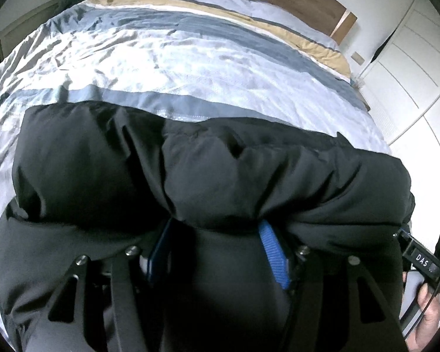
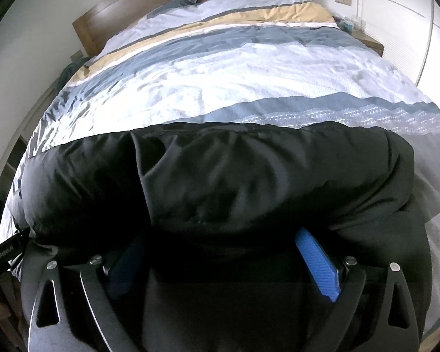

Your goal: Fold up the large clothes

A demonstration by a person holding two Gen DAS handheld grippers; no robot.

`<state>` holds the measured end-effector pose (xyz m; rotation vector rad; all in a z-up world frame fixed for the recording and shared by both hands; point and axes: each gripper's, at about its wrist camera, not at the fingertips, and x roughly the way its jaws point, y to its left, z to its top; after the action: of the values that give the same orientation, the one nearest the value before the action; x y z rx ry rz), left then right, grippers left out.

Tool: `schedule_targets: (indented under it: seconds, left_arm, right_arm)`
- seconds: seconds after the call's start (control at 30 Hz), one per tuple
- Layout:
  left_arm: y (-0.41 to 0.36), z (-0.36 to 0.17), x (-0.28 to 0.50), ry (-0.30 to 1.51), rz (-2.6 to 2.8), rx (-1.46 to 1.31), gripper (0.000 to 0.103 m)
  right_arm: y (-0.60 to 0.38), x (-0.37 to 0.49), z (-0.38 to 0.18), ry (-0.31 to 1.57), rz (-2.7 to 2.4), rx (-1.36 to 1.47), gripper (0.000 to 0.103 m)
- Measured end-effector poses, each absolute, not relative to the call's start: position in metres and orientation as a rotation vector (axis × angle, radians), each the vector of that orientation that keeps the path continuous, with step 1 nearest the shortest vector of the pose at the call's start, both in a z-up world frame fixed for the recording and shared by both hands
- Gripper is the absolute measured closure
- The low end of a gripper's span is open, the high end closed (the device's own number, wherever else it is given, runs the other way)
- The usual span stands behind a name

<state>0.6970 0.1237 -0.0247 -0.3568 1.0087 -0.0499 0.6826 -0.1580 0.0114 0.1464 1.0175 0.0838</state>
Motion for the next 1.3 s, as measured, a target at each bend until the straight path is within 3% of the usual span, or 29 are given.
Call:
schedule_targets:
  seconds: [0.43, 0.67, 0.93, 1.3]
  left_arm:
    - [0.157, -0.001, 0.648, 0.992, 0.03, -0.392, 0.045]
    - [0.132, 0.02, 0.624, 0.95, -0.037, -0.38, 0.045]
    - [0.128, 0.005, 0.619, 0.975, -0.03, -0.356, 0.045]
    - [0.182, -0.014, 0.604, 0.955, 0.067, -0.376, 0.045]
  right_arm:
    - [-0.178, 0.652, 0.038, 1.0, -0.003, 0.143, 0.007]
    - [-0.144, 0.619, 0.06, 0.954, 0.103, 0.109, 0.007]
    - [-0.109, 0.614, 0.048, 0.956, 0.179, 0.036, 0.007]
    - [-0.174, 0.63, 0.022, 0.963, 0.056, 0.132, 0.007]
